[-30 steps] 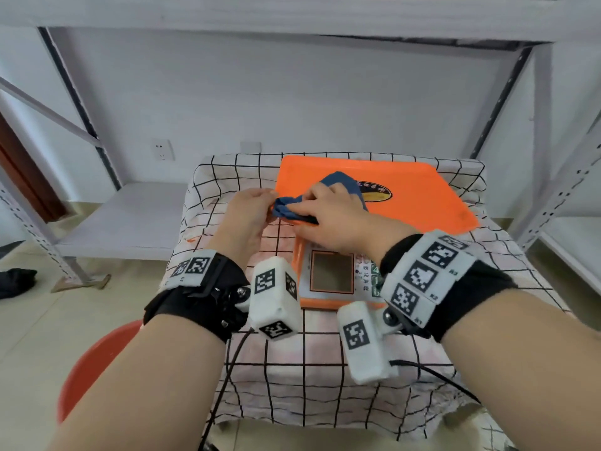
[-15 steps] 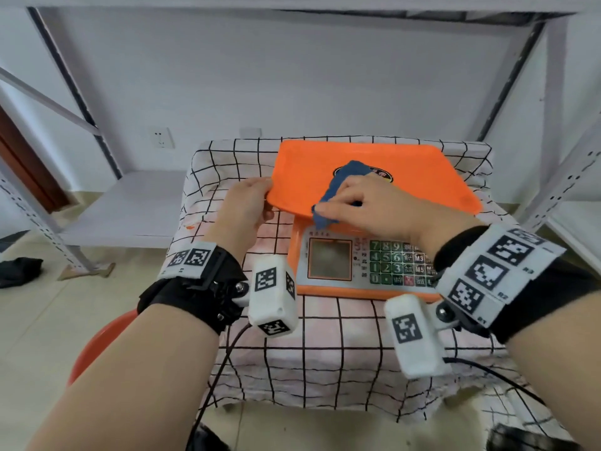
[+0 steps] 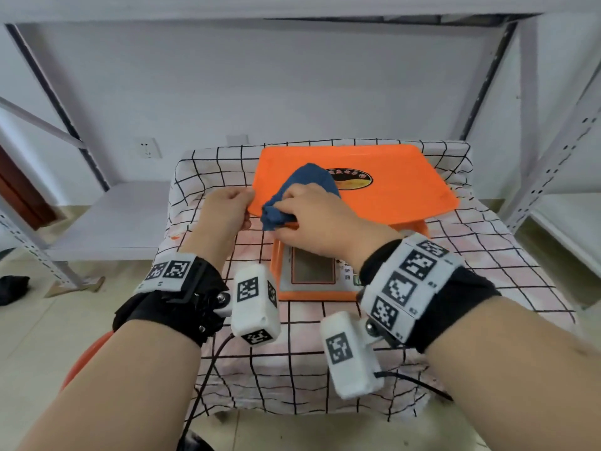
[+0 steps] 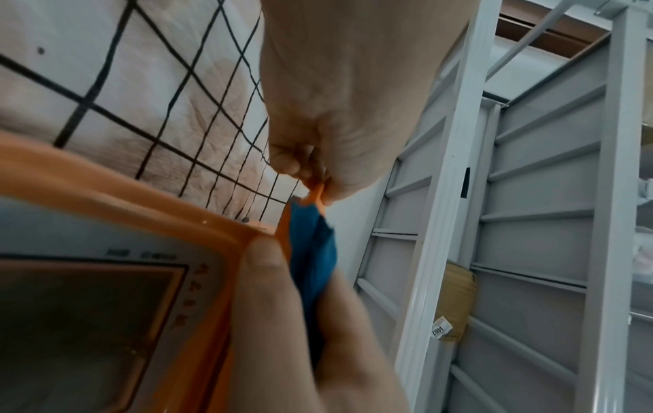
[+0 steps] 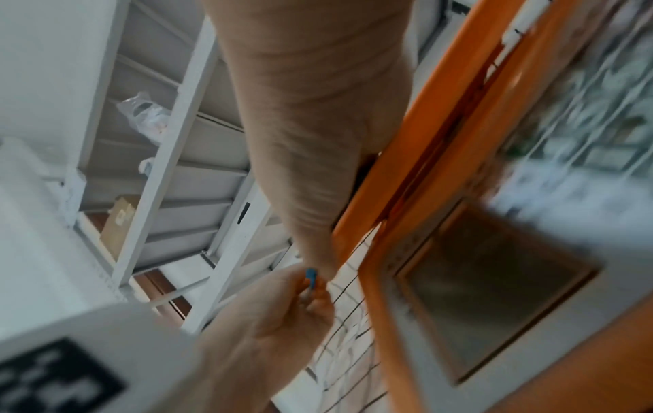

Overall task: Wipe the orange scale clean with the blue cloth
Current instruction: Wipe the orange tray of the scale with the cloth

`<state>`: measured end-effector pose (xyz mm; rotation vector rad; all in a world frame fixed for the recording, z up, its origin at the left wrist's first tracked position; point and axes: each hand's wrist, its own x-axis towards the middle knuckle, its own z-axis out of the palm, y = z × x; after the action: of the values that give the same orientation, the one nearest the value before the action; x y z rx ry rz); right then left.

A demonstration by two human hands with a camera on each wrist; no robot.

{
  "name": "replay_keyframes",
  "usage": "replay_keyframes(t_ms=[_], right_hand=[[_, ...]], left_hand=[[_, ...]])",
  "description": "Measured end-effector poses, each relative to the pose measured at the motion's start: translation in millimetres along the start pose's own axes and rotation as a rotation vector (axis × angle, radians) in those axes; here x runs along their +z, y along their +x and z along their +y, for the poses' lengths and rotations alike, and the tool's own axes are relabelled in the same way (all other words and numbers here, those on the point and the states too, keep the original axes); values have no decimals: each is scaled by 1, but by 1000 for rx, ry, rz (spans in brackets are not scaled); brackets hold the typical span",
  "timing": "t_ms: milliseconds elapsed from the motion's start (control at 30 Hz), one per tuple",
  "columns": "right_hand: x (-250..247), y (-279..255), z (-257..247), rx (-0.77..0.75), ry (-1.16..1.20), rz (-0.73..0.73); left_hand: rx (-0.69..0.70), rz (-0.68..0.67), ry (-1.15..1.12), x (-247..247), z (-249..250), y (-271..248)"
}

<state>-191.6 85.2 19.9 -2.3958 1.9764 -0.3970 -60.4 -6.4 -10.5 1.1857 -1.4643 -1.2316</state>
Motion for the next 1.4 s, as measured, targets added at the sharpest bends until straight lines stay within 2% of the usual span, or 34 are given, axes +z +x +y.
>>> replay_keyframes(t_ms=[67, 133, 233, 300, 367, 433, 533, 667, 800, 933, 1067, 1233, 1400], right_hand=[[-6, -15, 13, -2, 112, 67], [-16, -28, 27, 58, 210, 122], [-21, -40, 46, 179, 224, 163], [-19, -41, 48, 199, 150, 171], [-14, -37, 37, 172, 34, 156], [-11, -26, 20, 135, 16, 140], [-4, -3, -7, 57, 13, 91], [10, 24, -28, 27, -67, 64], [10, 26, -32, 0, -159, 58], [4, 20, -23, 21, -12, 47], [2, 3, -15, 58, 20, 100], [-10, -39, 18, 90, 21, 120], [-27, -84, 65, 237, 8, 172]], left_hand=[[3, 37, 23, 2, 0, -1], [7, 54, 32, 3, 2, -2], [21, 61, 34, 4, 5, -6], [28, 65, 27, 3, 6, -9], [23, 60, 24, 4, 6, -11], [8, 46, 31, 3, 7, -10], [-80, 19, -43, -2, 7, -6], [-189, 77, -177, -8, 10, -4], [-169, 85, -54, -6, 9, -5], [-105, 29, 63, -1, 8, -13], [-51, 74, 187, 0, 14, -16], [54, 111, 361, 6, 16, -21], [75, 171, 510, 13, 18, -26]])
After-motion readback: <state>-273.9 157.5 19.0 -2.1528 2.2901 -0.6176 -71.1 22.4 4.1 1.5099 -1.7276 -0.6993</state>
